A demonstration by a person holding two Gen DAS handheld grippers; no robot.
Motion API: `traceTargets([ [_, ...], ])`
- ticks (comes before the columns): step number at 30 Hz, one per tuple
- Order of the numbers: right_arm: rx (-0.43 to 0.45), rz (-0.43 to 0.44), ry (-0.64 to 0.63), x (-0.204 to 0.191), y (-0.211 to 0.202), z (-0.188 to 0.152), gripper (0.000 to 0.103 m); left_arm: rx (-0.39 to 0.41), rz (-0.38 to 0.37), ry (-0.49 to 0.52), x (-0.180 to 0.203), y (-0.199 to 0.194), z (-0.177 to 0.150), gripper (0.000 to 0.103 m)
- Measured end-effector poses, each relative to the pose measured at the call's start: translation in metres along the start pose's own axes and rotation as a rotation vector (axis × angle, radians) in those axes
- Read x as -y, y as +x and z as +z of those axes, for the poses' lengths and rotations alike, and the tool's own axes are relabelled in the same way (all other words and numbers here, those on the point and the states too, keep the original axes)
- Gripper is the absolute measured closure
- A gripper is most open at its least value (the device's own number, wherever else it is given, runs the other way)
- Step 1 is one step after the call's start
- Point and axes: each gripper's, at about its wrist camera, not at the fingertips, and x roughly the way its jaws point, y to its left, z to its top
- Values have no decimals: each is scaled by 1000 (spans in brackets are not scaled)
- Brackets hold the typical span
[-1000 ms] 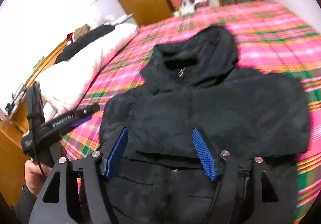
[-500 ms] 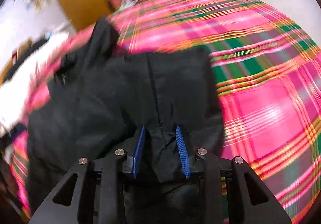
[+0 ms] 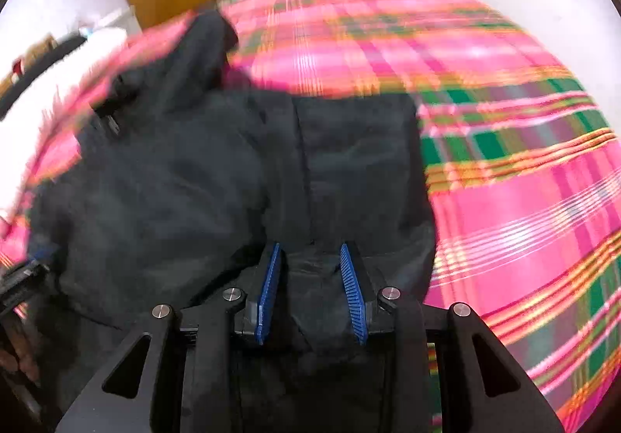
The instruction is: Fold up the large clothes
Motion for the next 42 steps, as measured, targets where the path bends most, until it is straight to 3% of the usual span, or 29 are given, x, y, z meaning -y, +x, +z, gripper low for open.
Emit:
traceTargets([
  [3, 70, 36, -20, -16, -17, 14, 68, 110, 14, -5, -9, -28, 10, 59],
  [5, 72, 49, -65, -30, -9, 21, 68, 142, 37, -16, -19, -33, 16, 59],
  [10, -58, 28, -122, -50, 54, 15, 68, 32, 71, -61, -39, -1, 13, 59],
  [14, -39, 25, -92, -47, 69, 7, 68, 41, 99, -16, -27, 1, 10, 59],
  [17, -48, 20, -105, -48, 60, 11, 68, 115, 101, -22, -22, -18, 16, 59],
  [21, 11, 69, -87, -50, 21, 13, 68, 214, 36, -13, -15, -43, 21, 59],
  [24, 32, 107, -78, -54, 1, 0, 68, 160, 21, 35, -5, -30, 16, 59],
  [29, -65, 81, -128, -66, 31, -20, 68, -13, 29, 63, -3, 18, 0, 56],
  [36, -79, 66, -130, -67, 47, -28, 67, -23, 34, 70, -3, 24, -1, 55],
  [42, -86, 66, -133, -67, 32, -17, 67, -22, 19, 30, -6, 6, 5, 55],
])
